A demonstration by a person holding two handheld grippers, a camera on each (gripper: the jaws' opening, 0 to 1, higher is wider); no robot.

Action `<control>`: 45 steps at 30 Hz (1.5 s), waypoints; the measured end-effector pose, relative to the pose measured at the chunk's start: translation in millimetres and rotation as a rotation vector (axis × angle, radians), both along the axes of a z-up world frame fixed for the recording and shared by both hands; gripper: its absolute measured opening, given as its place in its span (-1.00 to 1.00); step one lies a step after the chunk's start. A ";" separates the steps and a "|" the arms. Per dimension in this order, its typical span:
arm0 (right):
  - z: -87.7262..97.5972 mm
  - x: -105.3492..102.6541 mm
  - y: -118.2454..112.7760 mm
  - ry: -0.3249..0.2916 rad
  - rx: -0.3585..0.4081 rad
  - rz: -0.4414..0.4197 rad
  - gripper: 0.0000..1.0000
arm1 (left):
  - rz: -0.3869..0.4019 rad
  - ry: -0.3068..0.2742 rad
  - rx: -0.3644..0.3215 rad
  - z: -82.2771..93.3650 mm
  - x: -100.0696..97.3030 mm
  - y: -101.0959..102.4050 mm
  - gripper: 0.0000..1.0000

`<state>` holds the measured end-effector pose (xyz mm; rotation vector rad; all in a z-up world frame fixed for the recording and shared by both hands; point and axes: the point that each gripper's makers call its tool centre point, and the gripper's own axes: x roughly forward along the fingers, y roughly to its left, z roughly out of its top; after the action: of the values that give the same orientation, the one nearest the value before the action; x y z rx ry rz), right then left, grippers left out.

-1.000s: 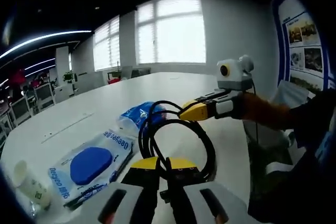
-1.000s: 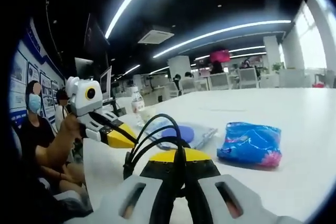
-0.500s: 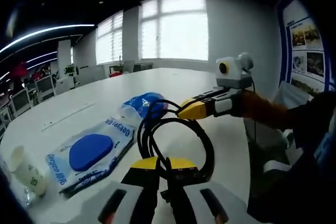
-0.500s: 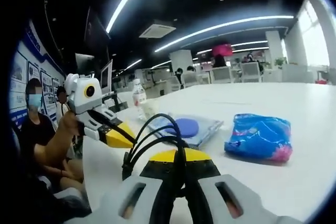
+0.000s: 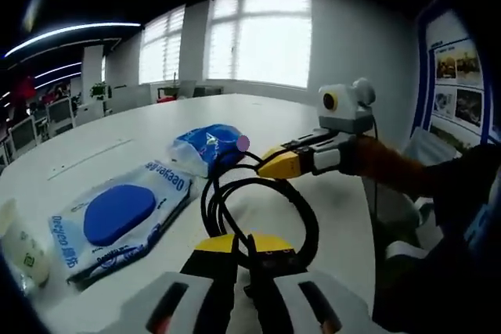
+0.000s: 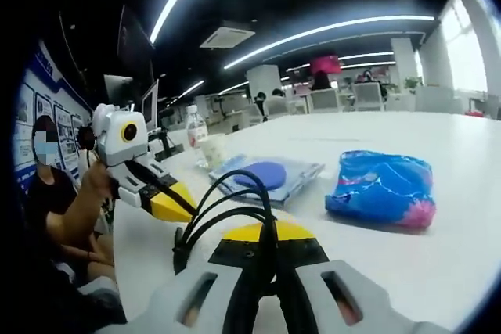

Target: Arrange the tabletop items into an orderly group along one side of the table until the central work area is clear of visible clutter.

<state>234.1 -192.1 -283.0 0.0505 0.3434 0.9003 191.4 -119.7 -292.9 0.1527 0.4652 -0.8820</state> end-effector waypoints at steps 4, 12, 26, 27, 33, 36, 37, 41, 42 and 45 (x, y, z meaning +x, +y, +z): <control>-3.0 0.8 0.2 0.005 -0.007 0.000 -0.99 | -0.002 0.005 0.005 -2.8 -2.2 -2.7 -0.93; -14.0 5.5 -1.1 0.018 -0.014 -0.004 -0.99 | 0.004 0.002 0.041 -8.0 8.2 4.0 -0.92; -19.7 8.2 -1.7 0.027 0.006 -0.017 -0.96 | 0.000 0.011 0.025 -16.6 -4.3 1.6 -0.91; -19.8 8.3 -1.9 0.025 0.008 -0.015 -0.96 | 0.000 0.009 0.027 -17.2 -5.6 1.3 -0.89; -19.0 8.0 -2.3 -0.005 0.005 -0.011 -0.90 | -0.002 0.000 0.053 -22.5 -11.1 0.5 -0.80; -16.5 6.6 -3.3 -0.025 -0.012 -0.011 -0.84 | 0.000 0.002 0.057 -22.5 -3.3 7.8 -0.76; -15.0 6.5 -3.6 -0.040 -0.018 -0.009 -0.81 | 0.000 0.003 0.058 -22.4 -2.8 8.8 -0.75; -12.7 2.2 -1.9 -0.036 -0.028 0.003 -0.68 | -0.008 -0.003 0.083 -22.1 -3.5 10.9 -0.64; -11.8 0.0 -1.0 -0.044 -0.036 0.005 -0.66 | -0.009 -0.006 0.090 -22.0 -4.1 11.0 -0.61; -9.9 -2.6 -3.1 -0.051 -0.067 0.027 -0.51 | -0.012 -0.011 0.098 -19.9 -1.6 14.9 -0.48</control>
<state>231.5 -195.2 -292.9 -0.0387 0.3274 0.9148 189.9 -104.8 -312.8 0.2505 0.4980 -0.8697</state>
